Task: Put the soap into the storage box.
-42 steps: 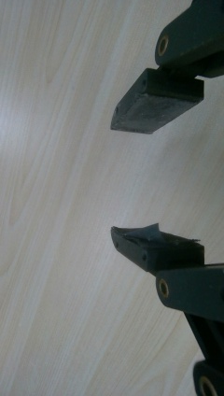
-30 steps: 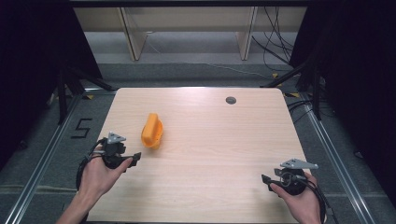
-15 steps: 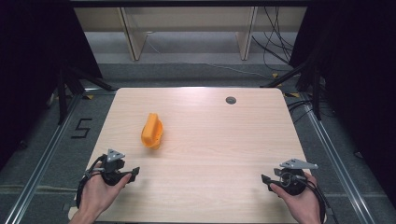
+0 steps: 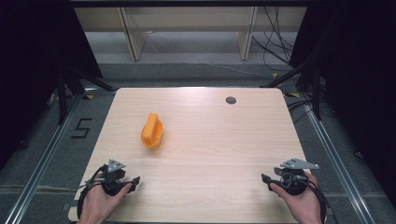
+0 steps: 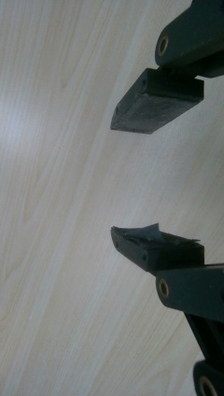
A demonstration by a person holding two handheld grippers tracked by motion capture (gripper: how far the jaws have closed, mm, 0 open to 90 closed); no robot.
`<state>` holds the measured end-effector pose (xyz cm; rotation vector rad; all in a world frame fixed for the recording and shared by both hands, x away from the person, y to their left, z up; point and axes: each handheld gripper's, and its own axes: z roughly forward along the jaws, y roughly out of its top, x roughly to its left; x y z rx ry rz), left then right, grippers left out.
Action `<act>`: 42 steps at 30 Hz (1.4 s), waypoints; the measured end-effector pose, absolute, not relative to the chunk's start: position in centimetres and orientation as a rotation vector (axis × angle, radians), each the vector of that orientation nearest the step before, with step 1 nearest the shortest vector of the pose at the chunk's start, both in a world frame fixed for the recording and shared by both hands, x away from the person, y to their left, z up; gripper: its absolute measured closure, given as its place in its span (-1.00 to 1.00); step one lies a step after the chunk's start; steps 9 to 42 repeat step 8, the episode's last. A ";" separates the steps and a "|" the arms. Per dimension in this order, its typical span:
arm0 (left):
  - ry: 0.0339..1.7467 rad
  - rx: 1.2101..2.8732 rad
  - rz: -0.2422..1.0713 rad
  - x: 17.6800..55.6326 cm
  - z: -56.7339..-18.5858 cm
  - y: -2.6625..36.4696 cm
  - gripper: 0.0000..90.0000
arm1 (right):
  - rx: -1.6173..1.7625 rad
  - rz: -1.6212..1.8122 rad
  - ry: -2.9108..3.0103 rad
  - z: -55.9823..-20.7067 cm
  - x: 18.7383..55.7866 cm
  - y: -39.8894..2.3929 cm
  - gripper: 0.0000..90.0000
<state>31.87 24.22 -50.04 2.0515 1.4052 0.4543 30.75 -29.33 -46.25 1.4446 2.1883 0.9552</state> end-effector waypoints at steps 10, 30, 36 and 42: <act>1.391 2.056 0.477 31.8 -50.0 23.8 -0.22 | 1.440 0.965 2.189 -46.3 30.8 -29.3 -0.08; 1.391 2.056 0.477 31.8 -50.0 23.8 -0.22 | 1.440 0.965 2.189 -46.3 30.8 -29.3 -0.08; 1.391 2.056 0.477 31.8 -50.0 23.8 -0.22 | 1.440 0.965 2.189 -46.3 30.8 -29.3 -0.08; 1.391 2.056 0.477 31.8 -50.0 23.8 -0.22 | 1.440 0.965 2.189 -46.3 30.8 -29.3 -0.08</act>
